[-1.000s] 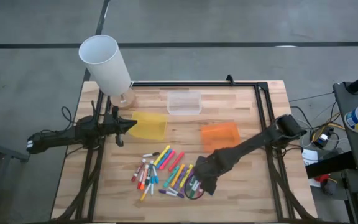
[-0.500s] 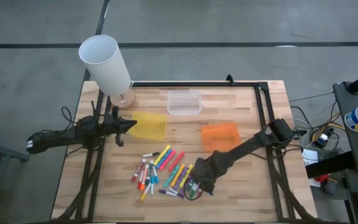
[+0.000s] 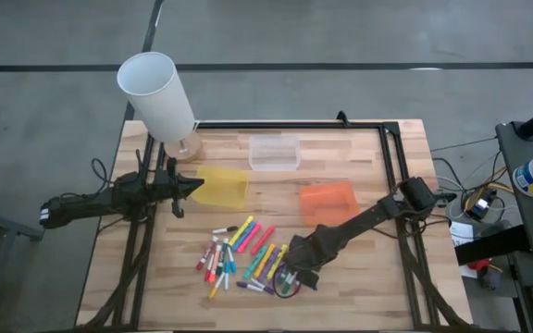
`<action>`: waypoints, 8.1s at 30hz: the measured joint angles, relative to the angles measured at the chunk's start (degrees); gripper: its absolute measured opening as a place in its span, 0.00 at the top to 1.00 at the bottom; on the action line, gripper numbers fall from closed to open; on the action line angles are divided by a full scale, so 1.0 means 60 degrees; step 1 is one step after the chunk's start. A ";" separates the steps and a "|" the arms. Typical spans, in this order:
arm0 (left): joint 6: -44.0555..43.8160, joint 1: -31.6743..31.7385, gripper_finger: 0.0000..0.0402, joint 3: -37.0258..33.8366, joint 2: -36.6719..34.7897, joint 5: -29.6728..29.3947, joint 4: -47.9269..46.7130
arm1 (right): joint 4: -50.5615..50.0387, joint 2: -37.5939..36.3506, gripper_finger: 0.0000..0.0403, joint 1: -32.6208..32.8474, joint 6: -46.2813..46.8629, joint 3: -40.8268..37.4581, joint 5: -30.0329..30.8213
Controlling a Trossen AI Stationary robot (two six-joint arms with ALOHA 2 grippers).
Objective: Pick & Place Markers
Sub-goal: Put the small orange highlighter pen into the orange bin, then put the bottom small blue highlighter pen into the orange bin
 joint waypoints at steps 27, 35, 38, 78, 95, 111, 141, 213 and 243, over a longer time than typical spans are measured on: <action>-0.0001 0.0000 1.00 0.0004 0.0000 0.0004 0.0009 | -0.1803 -0.1416 0.91 0.0022 0.0715 0.1065 0.0457; -0.0003 0.0000 1.00 0.0007 0.0069 0.0006 -0.0013 | -0.3629 -0.2413 0.92 -0.0235 0.0836 0.1336 0.1528; -0.0003 0.0000 1.00 0.0007 0.0088 0.0007 -0.0017 | -0.4231 -0.2868 0.92 -0.0449 0.0839 0.1326 0.1935; -0.0002 0.0004 1.00 0.0011 0.0111 0.0007 -0.0042 | -0.4373 -0.3734 0.92 -0.2841 -0.2035 -0.1317 0.2572; 0.0000 0.0004 1.00 0.0011 0.0113 0.0007 -0.0042 | -0.2692 -0.3748 0.92 -0.2893 -0.3708 -0.2491 0.2408; 0.0000 0.0004 1.00 0.0011 0.0113 0.0005 -0.0042 | -0.2368 -0.3730 0.87 -0.3053 -0.3711 -0.2572 0.2575; -0.0002 0.0001 1.00 0.0011 0.0113 0.0004 -0.0044 | -0.1992 -0.3767 0.74 -0.3024 -0.1364 -0.1477 -0.0383; 0.0000 0.0002 1.00 0.0011 0.0182 0.0005 -0.0040 | 0.0411 -0.0103 0.93 0.0604 0.2502 -0.0059 -0.1578; 0.0000 0.0001 1.00 0.0011 0.0186 0.0007 -0.0042 | -0.4459 -0.4302 0.93 -0.1752 0.0847 0.0223 0.1746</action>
